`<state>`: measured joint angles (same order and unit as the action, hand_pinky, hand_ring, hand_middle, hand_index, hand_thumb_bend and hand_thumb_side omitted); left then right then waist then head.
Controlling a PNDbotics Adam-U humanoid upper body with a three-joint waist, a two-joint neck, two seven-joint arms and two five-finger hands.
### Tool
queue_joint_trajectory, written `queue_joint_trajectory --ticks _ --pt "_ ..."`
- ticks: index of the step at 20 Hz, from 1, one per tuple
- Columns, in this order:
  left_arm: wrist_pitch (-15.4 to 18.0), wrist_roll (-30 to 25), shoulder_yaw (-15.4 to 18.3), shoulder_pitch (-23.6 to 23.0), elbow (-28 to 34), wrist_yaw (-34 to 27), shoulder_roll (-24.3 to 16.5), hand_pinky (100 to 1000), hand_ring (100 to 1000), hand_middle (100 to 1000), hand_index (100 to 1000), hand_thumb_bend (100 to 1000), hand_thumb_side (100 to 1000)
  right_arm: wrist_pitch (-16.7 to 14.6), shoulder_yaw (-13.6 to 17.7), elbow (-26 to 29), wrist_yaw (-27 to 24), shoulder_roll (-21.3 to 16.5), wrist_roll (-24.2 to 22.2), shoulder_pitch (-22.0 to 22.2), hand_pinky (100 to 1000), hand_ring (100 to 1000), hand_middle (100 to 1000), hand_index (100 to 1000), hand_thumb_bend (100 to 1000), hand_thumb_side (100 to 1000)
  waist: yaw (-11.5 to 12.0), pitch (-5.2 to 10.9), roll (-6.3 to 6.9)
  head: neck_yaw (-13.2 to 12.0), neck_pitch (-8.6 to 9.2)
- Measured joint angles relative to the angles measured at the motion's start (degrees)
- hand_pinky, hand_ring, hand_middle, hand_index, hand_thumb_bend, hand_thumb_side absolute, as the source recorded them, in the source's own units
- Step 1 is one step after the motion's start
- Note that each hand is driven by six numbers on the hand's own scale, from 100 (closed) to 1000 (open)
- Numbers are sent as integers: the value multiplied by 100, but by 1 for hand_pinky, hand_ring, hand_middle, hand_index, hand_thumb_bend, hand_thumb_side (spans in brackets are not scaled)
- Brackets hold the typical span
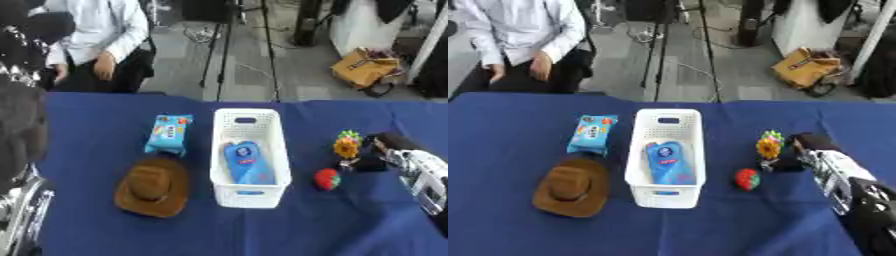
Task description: Pick up objects on the table and place them in the box.
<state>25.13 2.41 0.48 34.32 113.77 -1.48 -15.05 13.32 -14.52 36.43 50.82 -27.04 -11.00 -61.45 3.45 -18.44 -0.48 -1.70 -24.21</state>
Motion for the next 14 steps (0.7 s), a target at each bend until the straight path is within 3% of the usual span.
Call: queue_joint_trajectory --ticks 3,14 --pt "2 -11 -1 1 0 0 0 829 769 792 807 100 826 25 -3 32 0 -2 -134 -7 943 985 729 891 801 718 -8 0 0 4 0" --pt "-12 -65 -33 2 0 0 0 830 770 793 806 100 825 58 -34 104 139 -43 -636 -55 948 986 754 897 785 682 -18 1 -28 28 25"
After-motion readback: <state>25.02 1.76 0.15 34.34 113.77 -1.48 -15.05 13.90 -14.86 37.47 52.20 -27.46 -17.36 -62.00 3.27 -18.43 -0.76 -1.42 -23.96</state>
